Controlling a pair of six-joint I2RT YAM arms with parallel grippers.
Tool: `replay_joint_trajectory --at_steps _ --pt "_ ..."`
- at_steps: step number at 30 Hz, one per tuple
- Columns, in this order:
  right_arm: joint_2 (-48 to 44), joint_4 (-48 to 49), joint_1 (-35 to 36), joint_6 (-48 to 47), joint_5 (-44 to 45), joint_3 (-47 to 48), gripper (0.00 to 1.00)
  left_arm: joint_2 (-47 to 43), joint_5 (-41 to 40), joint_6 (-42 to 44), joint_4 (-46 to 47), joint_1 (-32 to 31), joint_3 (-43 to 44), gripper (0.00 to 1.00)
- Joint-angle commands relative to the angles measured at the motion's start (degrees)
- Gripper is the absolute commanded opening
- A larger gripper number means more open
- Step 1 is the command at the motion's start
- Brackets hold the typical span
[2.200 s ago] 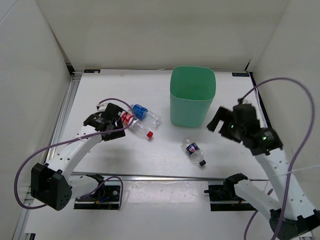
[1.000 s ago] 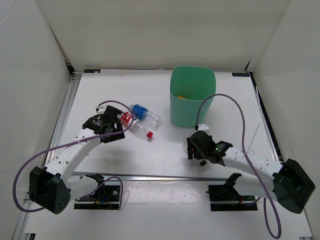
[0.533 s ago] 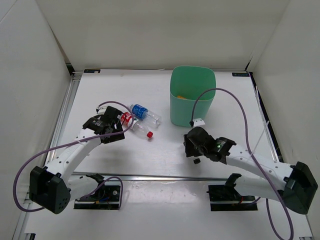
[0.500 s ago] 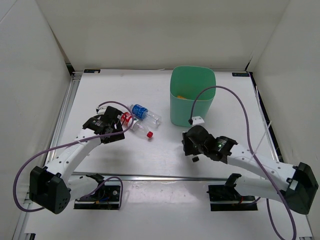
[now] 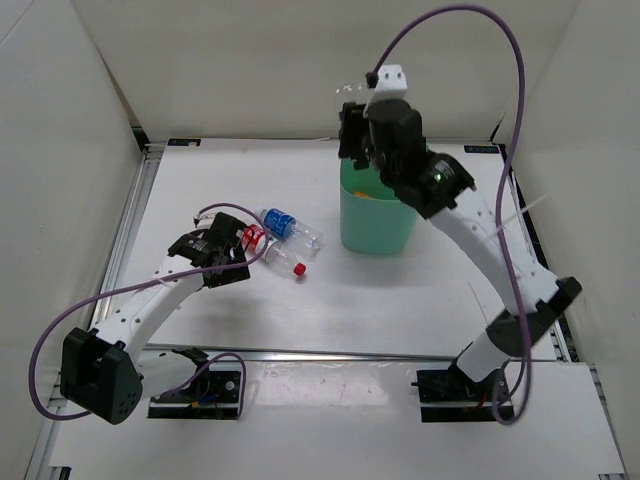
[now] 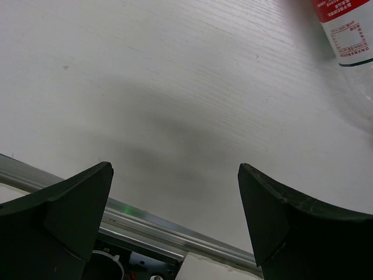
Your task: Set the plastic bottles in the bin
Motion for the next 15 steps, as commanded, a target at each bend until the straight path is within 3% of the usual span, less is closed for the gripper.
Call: replay_joint_trajectory --at_steps 1,5,9,11,12,15 --pt "6.93 -6.04 -9.08 0.66 2.27 8.53 0.2 -0.99 -0.67 0.22 1.01 -0.27 -0.51 1.0" --pt "9.33 -10.72 -15.35 4.28 -2.21 13.3 0.22 -1.52 -0.67 0.22 1.01 -0.27 -0.51 1.0" --pt "6.87 -10.2 -17.03 7.52 -4.68 5.67 0.26 -2.05 -1.19 0.22 1.01 -0.27 -0.51 1.0" --pt "5.47 -10.19 -17.03 9.37 -5.29 0.85 0.45 -1.52 -1.2 0.22 1.01 -0.27 -0.51 1.0" --pt "5.46 -9.67 -17.55 9.38 -5.82 -0.31 0.77 -1.52 -1.2 0.22 1.01 -0.27 -0.51 1.0" --pt "3.53 -9.66 -17.55 9.38 -7.05 -1.73 0.95 -0.99 -1.2 0.22 1.01 -0.27 -0.51 1.0"
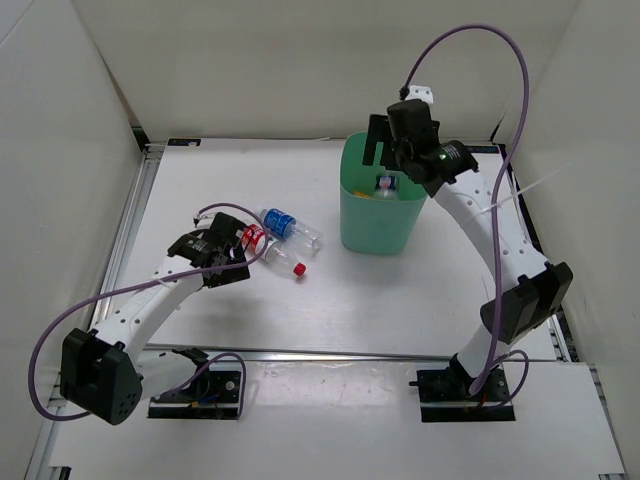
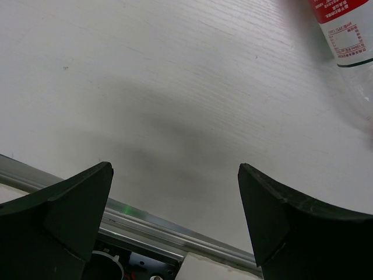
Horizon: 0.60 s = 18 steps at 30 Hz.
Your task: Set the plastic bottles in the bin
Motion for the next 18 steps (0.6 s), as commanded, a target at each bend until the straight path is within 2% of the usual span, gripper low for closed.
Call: replay_joint_trajectory --at_steps 1,6,9,11,13,14,15,18 --pt "-4.08 0.74 0.0 1.92 -1.35 -0.64 0.99 -0.78 -1.15 0.19 0.92 -0.27 -0.44 1.0" --pt "-9.25 0.74 0.0 3.06 1.56 -1.25 0.99 -0.78 -4.3 -2.17 -0.74 -0.27 1.39 1.0" --pt "-13.73 0.74 0.0 4.56 -0.11 -5.28 0.99 0.89 -10.02 -11.12 -8.64 0.25 8.05 1.0" --pt "-17.33 0.74 0.0 6.31 -0.73 -9.41 0.99 1.69 -6.71 -13.69 -9.72 2.27 12.46 1.0" --pt "-19.89 0.13 0.52 7.63 -1.26 -12.66 0.99 1.69 0.65 -9.94 -3.77 4.47 16.78 1.0" --pt "-22.17 0.12 0.52 8.16 -1.95 -14.24 0.99 2.21 8.87 -6.43 -0.26 5.0 17.83 1.0" --pt "-23.15 0.12 0.52 8.69 -1.96 -17.3 0.99 2.21 11.65 -6.4 4.39 5.78 18.71 1.0" --pt "-25.35 0.12 0.52 8.69 -3.37 -19.97 0.99 5.37 17.2 -11.57 6.98 7.19 21.18 1.0"
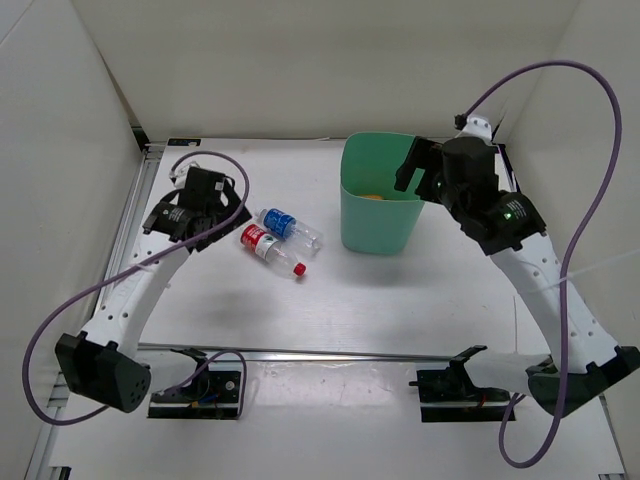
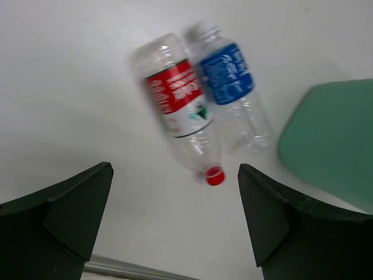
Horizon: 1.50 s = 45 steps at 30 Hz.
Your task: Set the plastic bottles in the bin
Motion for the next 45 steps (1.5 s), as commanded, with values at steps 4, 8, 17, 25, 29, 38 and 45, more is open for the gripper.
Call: replay_joint_trajectory --at_steps 4,8,17,25,29,38,45 --pt "-0.59 -1.52 -0.19 -0.53 -2.69 -1.53 0.99 7.49 18.97 -7.72 8.15 4.06 -0.56 1.0" --pt "0.64 -2.75 -0.2 -2.9 -4.62 1.02 0.99 11.89 23.72 -10.43 10.52 6.34 -4.26 1.0" --pt "0.11 -2.75 -1.86 -7.13 -8.05 1.73 0.99 18.84 24.09 -11.59 13.87 7.58 -4.98 1.0" --pt "-0.94 -2.75 -4.42 -9.24 -11.13 -0.64 0.99 25.43 22.87 -11.06 14.4 7.05 -3.22 1.0" --pt "-0.94 -2.75 -4.42 -8.72 -12.27 -1.16 0.99 27.63 21.45 -10.54 14.4 6.53 -3.74 1.0" --pt "-0.94 -2.75 -4.42 -8.72 -13.42 -3.01 0.99 29.56 20.84 -10.53 14.4 6.53 -3.74 0.89" --pt "-0.94 -2.75 -4.42 -8.72 -14.03 -3.54 0.99 26.15 19.61 -9.92 14.4 6.53 -7.17 0.66"
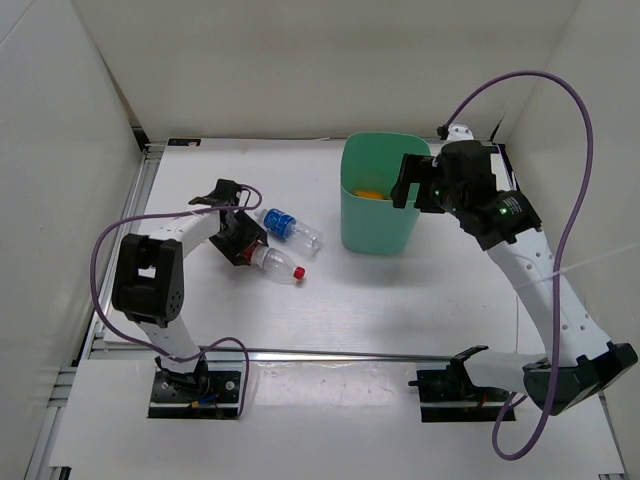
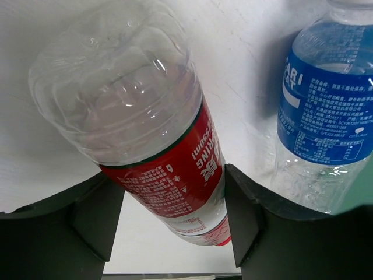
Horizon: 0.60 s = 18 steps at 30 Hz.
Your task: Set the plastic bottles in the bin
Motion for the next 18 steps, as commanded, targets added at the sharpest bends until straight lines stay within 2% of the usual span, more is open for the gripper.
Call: replay_joint_trajectory --at_steps 1,4,7,11,14,18 --pt "-1.2 0.46 -0.18 -0.98 -0.77 0.19 0.99 -4.22 -2.32 0.79 -0.62 -0.27 -2.4 0.61" --pt "-1.2 0.46 -0.7 -0.98 -0.77 -0.41 0.99 -8.42 -2.84 0.09 -1.67 0.95 -2.41 0.59" --pt "-1.2 0.46 -1.75 -0.45 -0.77 -0.42 0.99 -10.55 -2.84 -0.7 -3.42 2.1 2.5 0.57" --pt "-1.2 0.46 -2.9 0.69 -1.37 -0.42 0.99 -11.26 -4.24 -0.7 -7.55 2.1 13.99 0.57" --pt "-1.2 0.46 -4.13 1.22 -1.38 -0.42 0.99 -11.79 -4.25 -1.22 -8.79 2.62 19.37 0.54" --pt "-1.2 -0.06 -5.28 1.22 -0.86 0.11 0.99 -10.3 -2.84 -1.84 -8.79 2.63 31.74 0.54"
